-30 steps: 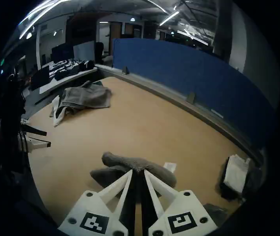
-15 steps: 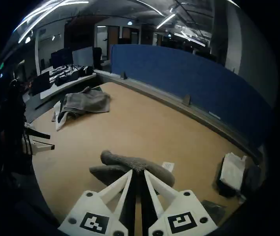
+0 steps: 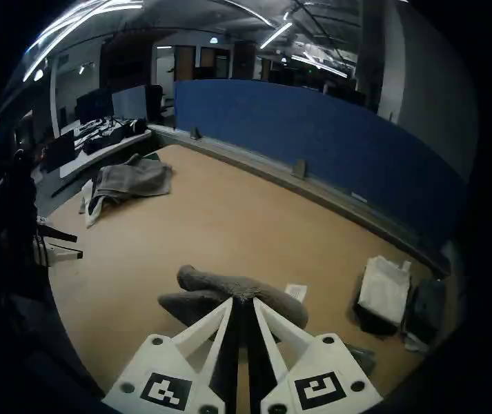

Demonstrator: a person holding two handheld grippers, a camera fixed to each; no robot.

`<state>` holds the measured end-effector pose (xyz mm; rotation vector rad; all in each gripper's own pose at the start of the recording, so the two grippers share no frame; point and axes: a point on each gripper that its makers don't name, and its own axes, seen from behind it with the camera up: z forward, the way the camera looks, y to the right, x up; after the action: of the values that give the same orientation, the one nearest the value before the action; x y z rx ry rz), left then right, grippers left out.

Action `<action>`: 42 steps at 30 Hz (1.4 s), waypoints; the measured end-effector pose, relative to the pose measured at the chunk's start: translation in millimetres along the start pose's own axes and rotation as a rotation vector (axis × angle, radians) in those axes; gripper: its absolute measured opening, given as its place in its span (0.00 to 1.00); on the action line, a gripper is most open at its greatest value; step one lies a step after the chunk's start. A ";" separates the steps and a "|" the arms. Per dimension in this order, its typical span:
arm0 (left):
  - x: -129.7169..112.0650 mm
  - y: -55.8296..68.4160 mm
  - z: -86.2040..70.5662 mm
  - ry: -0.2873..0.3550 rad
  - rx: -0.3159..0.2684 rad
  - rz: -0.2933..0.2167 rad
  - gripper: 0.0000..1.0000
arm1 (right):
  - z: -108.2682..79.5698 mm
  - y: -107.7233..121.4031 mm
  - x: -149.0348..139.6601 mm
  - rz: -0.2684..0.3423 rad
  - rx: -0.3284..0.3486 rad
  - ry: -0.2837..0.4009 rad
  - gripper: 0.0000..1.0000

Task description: Fold towel

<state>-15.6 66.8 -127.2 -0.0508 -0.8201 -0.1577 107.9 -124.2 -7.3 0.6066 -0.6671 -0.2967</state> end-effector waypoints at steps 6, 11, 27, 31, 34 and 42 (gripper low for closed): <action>-1.7 5.5 2.1 -0.005 -0.004 0.010 0.92 | -8.2 34.6 -8.9 -0.008 -0.041 -0.021 0.05; -1.7 8.7 2.0 -0.008 -0.004 0.017 0.92 | -13.1 64.6 -11.2 -0.005 -0.073 -0.025 0.05; -4.3 13.4 4.1 -0.015 0.010 0.030 0.92 | -14.6 150.6 -5.3 -0.011 -0.161 -0.031 0.05; -5.6 14.4 6.0 -0.017 0.013 0.026 0.92 | -8.9 161.0 -3.6 -0.006 -0.169 -0.030 0.05; -6.6 14.6 7.9 -0.021 0.016 0.024 0.92 | -3.0 167.7 -3.8 -0.004 -0.172 -0.031 0.05; -3.8 13.7 10.5 -0.024 0.024 0.026 0.92 | 15.2 186.8 -6.3 -0.015 -0.183 -0.042 0.05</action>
<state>-23.6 81.8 -122.6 -0.0407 -0.8451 -0.1226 105.7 19.4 113.2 0.4319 -0.6681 -0.3811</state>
